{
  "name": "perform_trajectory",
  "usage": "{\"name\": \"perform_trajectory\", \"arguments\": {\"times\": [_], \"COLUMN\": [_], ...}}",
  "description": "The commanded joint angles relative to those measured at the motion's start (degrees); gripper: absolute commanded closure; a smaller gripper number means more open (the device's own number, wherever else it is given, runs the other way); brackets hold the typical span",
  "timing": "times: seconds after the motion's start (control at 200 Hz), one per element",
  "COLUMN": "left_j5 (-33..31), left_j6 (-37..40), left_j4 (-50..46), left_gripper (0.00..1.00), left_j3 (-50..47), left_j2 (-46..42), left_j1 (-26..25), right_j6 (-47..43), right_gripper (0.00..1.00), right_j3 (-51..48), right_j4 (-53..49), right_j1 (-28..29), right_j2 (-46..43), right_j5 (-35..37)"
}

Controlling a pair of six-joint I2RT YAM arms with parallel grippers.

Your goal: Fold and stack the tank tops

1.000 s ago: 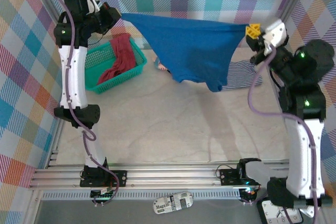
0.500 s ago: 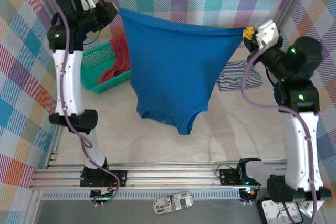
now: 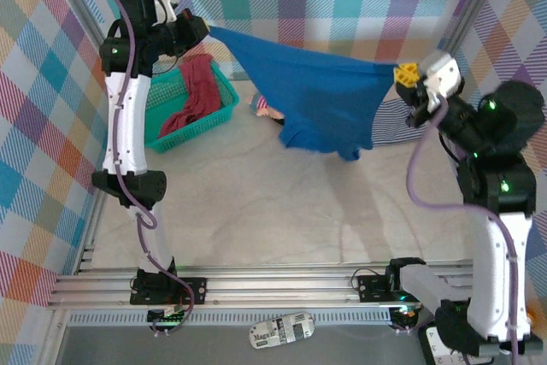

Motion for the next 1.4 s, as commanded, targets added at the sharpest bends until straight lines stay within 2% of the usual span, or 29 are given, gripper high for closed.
{"name": "perform_trajectory", "arguments": {"times": [0.0, 0.135, 0.22, 0.285, 0.345, 0.475, 0.54, 0.655, 0.835, 1.01, 1.395], "left_j5": [-1.90, -4.20, -4.80, -5.60, -7.05, -11.32, -13.84, -18.89, -27.74, -30.87, -37.84], "left_j6": [5.72, 9.68, 11.58, 12.99, 14.27, 15.14, 16.06, 17.12, 18.79, 19.34, 20.66], "left_j4": [-5.75, -4.01, -2.80, -2.82, -2.35, 0.15, -0.50, -2.03, -4.35, -4.56, -5.08], "left_gripper": [1.00, 1.00, 1.00, 1.00, 1.00, 1.00, 1.00, 1.00, 1.00, 1.00, 0.96], "left_j3": [-7.20, -28.22, -40.51, -48.59, -55.11, -64.77, -65.63, -64.76, -61.82, -60.41, -57.56], "left_j2": [-7.37, -16.25, -19.05, -18.94, -18.35, -18.02, -17.32, -15.71, -13.02, -11.22, -6.06], "left_j1": [0.57, 1.71, 3.64, 4.89, 5.61, 7.20, 7.94, 8.55, 8.75, 8.75, 7.33], "right_j6": [1.47, 5.93, 6.59, 7.74, 9.26, 12.08, 13.44, 13.02, 9.22, 4.27, -4.59], "right_gripper": [1.00, 1.00, 1.00, 1.00, 1.00, 1.00, 1.00, 1.00, 0.99, 0.99, 0.94], "right_j3": [-5.26, -14.70, -22.52, -29.14, -34.83, -42.88, -44.02, -42.81, -35.85, -27.22, -7.06], "right_j4": [-3.63, -5.52, -6.75, -6.01, -4.53, 1.42, 5.46, 10.58, 12.92, 11.45, 1.93], "right_j1": [0.82, 2.83, 8.48, 15.25, 24.24, 44.04, 50.35, 58.04, 63.50, 65.59, 69.02], "right_j2": [-4.16, -8.61, -11.37, -13.04, -13.28, -7.82, -2.30, 8.79, 23.03, 34.77, 56.63], "right_j5": [-9.06, -13.86, -10.35, -5.11, 1.32, 13.87, 15.10, 15.38, 11.41, 5.90, -0.16]}}
